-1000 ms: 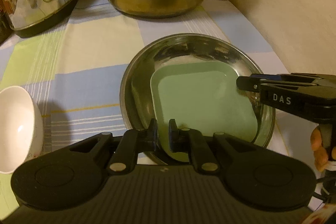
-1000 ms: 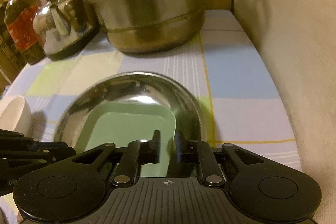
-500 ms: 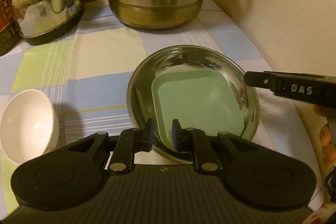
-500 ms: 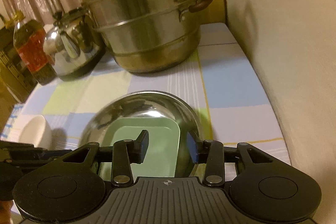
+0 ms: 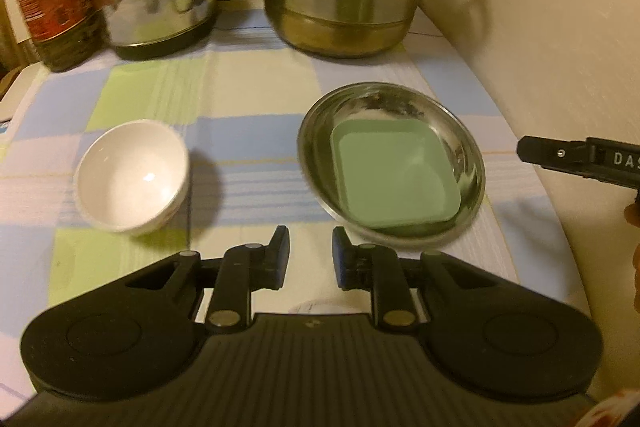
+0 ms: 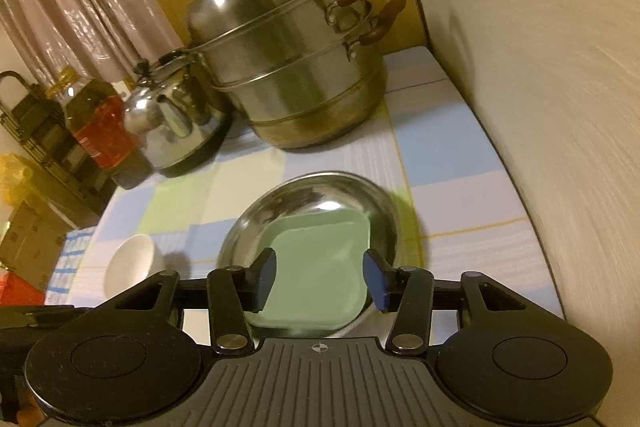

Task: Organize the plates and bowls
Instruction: 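Move the left gripper back to the small floral saucer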

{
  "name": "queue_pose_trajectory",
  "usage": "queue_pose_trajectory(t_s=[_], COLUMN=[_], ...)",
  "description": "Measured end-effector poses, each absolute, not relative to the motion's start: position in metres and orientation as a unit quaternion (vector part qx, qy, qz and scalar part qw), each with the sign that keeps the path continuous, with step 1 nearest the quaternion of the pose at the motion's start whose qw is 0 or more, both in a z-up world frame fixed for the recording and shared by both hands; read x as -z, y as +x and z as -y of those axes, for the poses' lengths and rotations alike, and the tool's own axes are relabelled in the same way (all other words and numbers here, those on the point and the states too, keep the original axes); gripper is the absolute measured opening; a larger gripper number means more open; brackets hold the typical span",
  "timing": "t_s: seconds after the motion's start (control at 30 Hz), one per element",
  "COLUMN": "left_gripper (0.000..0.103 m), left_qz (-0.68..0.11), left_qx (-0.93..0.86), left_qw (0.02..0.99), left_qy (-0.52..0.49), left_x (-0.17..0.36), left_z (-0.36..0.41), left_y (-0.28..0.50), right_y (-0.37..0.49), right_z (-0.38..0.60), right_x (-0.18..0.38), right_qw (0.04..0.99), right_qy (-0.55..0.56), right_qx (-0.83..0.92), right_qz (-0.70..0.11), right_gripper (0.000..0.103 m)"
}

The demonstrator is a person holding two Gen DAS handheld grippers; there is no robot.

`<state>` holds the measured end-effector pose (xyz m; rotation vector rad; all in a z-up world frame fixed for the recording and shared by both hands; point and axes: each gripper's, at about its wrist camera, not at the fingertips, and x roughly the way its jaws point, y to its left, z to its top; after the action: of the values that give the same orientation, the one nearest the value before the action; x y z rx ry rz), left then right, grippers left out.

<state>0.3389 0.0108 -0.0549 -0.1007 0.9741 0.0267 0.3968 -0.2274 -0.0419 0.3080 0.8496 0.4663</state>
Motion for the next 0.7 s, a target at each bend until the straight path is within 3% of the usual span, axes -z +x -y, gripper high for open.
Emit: queue_pose_trajectory(t_s=[0.4, 0.7], left_gripper=[0.020, 0.020], left_qz=[-0.473, -0.482], left_qx=[-0.041, -0.059], left_qw=[0.877, 0.870], left_qy=[-0.070, -0.083], left_x=[0.043, 0.046], left_z=[-0.020, -0.023], left_y=[0.268, 0.234], right_y=[0.346, 0.321], right_z=[0.221, 0.201], right_x=[0.034, 0.041], right_qw=[0.867, 0.847], right_qy=[0.134, 0.084], right_qx=[-0.260, -0.287], right_qz=[-0.404, -0.439], right_gripper=[0.062, 0.063])
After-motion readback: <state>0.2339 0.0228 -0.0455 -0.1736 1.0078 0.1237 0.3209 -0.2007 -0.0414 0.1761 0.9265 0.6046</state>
